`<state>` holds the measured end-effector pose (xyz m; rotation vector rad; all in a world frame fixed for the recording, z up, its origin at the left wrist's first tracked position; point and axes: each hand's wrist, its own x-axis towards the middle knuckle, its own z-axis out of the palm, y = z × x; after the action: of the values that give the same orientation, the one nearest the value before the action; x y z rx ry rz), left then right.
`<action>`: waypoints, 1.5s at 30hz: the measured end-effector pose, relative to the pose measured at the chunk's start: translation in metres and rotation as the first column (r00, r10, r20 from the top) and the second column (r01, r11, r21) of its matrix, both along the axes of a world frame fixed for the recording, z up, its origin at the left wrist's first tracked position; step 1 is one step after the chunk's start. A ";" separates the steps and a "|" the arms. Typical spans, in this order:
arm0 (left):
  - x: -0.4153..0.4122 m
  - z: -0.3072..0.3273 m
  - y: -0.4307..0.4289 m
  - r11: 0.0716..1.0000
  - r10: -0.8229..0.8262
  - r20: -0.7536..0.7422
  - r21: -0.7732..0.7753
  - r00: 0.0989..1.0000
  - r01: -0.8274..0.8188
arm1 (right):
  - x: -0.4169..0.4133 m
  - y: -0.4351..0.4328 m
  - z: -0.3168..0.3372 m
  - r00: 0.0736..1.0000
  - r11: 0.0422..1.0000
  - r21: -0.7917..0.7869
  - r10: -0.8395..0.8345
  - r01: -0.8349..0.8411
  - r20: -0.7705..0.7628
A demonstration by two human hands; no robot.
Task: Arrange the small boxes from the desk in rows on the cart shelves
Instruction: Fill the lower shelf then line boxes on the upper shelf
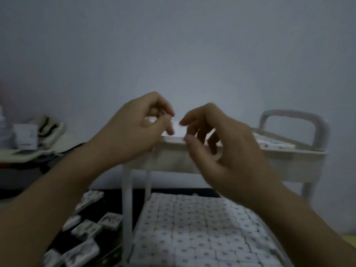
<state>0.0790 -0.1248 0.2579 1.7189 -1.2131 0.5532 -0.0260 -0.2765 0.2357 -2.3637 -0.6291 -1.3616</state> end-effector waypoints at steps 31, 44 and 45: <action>0.026 -0.329 0.234 0.341 0.939 -0.092 0.336 0.330 -0.878 | 0.162 0.172 -0.261 0.635 0.951 -0.198 -0.307 0.238 -0.708; 0.021 -0.329 0.231 0.529 0.832 -0.016 0.319 0.554 -0.786 | 0.159 0.163 -0.275 0.605 0.949 0.230 0.054 0.216 -0.794; 0.021 -0.329 0.231 0.539 0.827 -0.027 0.322 0.562 -0.778 | 0.157 0.164 -0.274 0.597 0.934 0.291 0.114 0.209 -0.794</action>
<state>0.1001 0.1060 -0.0710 2.5114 -0.2714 0.7632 0.1311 -0.1129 -0.0384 -2.3393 -0.0224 -0.2318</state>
